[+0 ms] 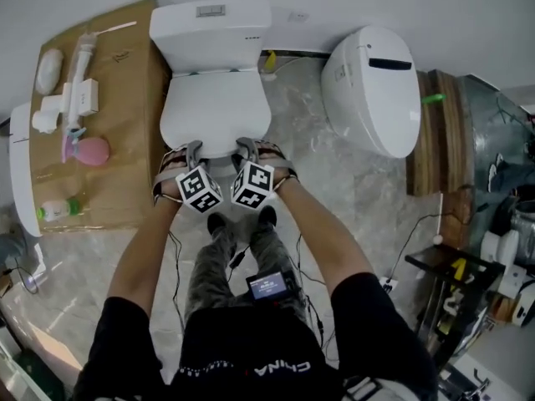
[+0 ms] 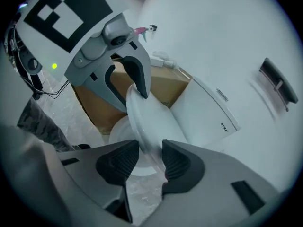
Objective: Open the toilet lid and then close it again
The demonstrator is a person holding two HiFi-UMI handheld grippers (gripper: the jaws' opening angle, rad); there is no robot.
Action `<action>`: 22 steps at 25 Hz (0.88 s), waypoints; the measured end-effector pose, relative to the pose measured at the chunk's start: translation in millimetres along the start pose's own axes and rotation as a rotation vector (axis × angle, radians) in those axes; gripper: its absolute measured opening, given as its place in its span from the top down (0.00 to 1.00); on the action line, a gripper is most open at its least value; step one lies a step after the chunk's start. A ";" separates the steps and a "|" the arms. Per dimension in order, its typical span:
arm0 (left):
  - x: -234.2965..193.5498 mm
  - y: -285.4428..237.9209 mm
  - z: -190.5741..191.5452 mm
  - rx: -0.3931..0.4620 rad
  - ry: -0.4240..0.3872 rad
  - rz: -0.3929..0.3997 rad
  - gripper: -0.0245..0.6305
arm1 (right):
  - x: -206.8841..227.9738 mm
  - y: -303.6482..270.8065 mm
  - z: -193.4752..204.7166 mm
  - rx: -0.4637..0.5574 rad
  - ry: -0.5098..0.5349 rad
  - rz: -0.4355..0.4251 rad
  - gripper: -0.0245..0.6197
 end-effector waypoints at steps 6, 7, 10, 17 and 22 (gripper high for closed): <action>40.6 -23.8 19.2 -0.027 -0.013 -0.066 0.69 | -37.2 -23.3 25.4 0.045 0.060 0.043 0.72; 47.6 -28.3 23.1 -0.034 -0.014 -0.078 0.68 | -43.6 -28.0 29.4 0.051 0.074 0.048 0.72; 68.5 -43.1 34.1 -0.051 -0.020 -0.105 0.67 | -61.7 -43.2 41.8 0.058 0.109 0.056 0.71; 113.4 -86.0 60.3 -0.072 -0.055 -0.148 0.64 | -102.5 -86.9 73.6 0.066 0.166 0.062 0.70; 139.6 -117.6 76.0 -0.093 -0.079 -0.163 0.62 | -123.3 -114.5 92.6 0.074 0.186 0.063 0.69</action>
Point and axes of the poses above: the fingertips, and each gripper's own axes: y backward along the fingers, x to its right, z out of its underside, the point moved 1 cm from there along y, backward along the fingers, and after that the axes turned 2 degrees about -z, right-handed, at the moved point
